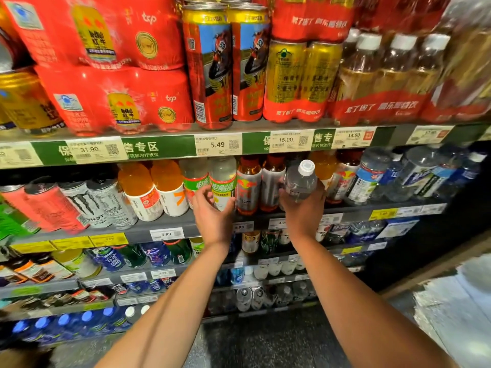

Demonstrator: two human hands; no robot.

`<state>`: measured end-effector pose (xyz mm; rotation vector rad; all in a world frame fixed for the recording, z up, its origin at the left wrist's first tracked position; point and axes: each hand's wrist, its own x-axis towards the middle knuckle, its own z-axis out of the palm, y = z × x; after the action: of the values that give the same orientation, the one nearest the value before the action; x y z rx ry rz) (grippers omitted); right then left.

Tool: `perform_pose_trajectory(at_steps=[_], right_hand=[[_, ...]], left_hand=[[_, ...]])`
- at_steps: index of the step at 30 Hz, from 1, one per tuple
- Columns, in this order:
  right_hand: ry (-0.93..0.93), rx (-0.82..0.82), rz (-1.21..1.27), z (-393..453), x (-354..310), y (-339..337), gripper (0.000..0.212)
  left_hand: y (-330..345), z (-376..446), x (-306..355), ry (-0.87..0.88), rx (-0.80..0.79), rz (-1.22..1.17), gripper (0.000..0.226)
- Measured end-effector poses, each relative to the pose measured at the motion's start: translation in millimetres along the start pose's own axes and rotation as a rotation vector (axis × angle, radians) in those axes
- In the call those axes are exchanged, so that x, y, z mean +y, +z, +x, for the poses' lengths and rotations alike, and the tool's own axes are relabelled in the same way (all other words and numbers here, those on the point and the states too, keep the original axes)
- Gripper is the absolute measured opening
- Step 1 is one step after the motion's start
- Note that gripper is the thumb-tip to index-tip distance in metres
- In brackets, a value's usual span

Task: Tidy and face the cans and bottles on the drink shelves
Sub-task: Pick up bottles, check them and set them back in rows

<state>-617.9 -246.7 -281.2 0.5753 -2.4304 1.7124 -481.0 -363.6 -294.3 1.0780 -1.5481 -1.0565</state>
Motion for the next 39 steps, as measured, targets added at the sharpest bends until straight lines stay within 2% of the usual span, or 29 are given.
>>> perform_pose_trajectory(at_steps=[3, 7, 10, 13, 17, 24, 29, 33, 39], right_hand=[[0.035, 0.057, 0.026, 0, -1, -6, 0.084], [0.103, 0.000, 0.189, -1, 4, -27, 0.097], [0.109, 0.012, 0.300, -1, 7, -44, 0.088], [0.149, 0.070, 0.401, 3, 8, -64, 0.074], [0.181, 0.104, 0.460, 13, 18, -98, 0.075], [0.231, 0.088, 0.491, 49, 55, -178, 0.079], [0.200, 0.080, 0.471, 87, 94, -242, 0.056], [0.203, 0.054, 0.478, 108, 121, -283, 0.061], [0.222, 0.051, 0.524, 133, 155, -338, 0.055]], left_hand=[[3, -5, 1, -0.001, 0.015, -0.038, 0.054], [11, -15, 12, 0.057, -0.031, -0.055, 0.051], [21, -24, 19, 0.101, -0.072, -0.038, 0.044], [37, -35, 26, 0.092, -0.113, -0.076, 0.047], [64, -53, 31, 0.057, -0.153, -0.092, 0.047], [139, -109, 55, 0.112, -0.226, -0.044, 0.037], [203, -158, 85, 0.141, -0.286, 0.002, 0.037], [250, -184, 106, 0.141, -0.327, -0.034, 0.036], [327, -218, 150, 0.230, -0.435, -0.011, 0.044]])
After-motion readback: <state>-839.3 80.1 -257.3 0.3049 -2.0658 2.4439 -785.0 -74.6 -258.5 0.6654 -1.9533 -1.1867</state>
